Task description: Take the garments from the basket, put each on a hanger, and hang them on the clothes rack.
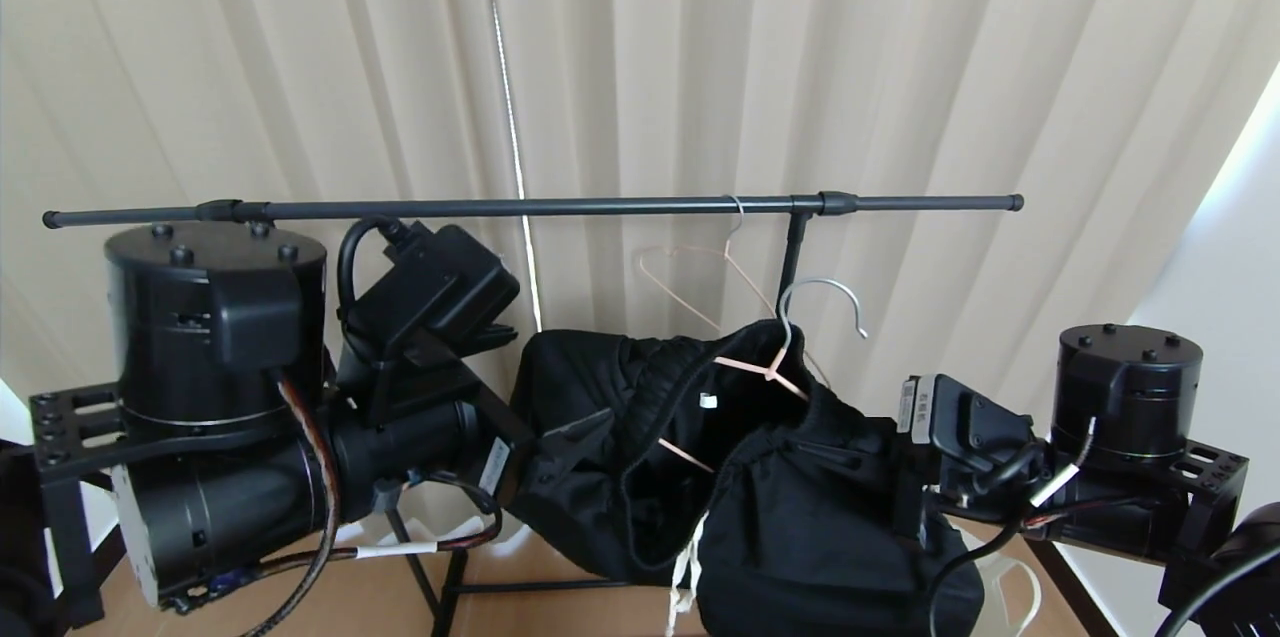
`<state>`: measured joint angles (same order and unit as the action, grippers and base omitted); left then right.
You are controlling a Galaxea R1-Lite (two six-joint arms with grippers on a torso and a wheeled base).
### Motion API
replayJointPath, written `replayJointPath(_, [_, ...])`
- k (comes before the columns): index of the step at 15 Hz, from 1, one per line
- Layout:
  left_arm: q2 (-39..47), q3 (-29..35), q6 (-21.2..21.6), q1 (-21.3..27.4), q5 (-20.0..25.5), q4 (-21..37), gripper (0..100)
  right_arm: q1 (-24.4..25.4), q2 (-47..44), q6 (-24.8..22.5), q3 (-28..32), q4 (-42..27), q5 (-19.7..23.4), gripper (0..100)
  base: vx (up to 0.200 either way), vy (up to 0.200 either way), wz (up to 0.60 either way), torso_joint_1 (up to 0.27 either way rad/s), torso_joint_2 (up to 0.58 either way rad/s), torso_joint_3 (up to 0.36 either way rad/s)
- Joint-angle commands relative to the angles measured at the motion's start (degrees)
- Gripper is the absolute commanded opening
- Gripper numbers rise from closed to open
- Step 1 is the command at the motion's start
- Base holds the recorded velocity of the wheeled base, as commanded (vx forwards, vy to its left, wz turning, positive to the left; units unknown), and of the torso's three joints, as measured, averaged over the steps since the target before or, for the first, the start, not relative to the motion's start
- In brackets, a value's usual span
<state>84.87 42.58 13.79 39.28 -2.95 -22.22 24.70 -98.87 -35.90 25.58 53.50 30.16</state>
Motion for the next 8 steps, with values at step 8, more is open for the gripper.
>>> replayJointPath(8, [6.89,21.05,19.00,-2.36,9.45,24.95,100,0.17,-1.59,-3.47,-1.05,0.02,3.24,0,0.000,0.000,0.00,0.000,0.00,0.000])
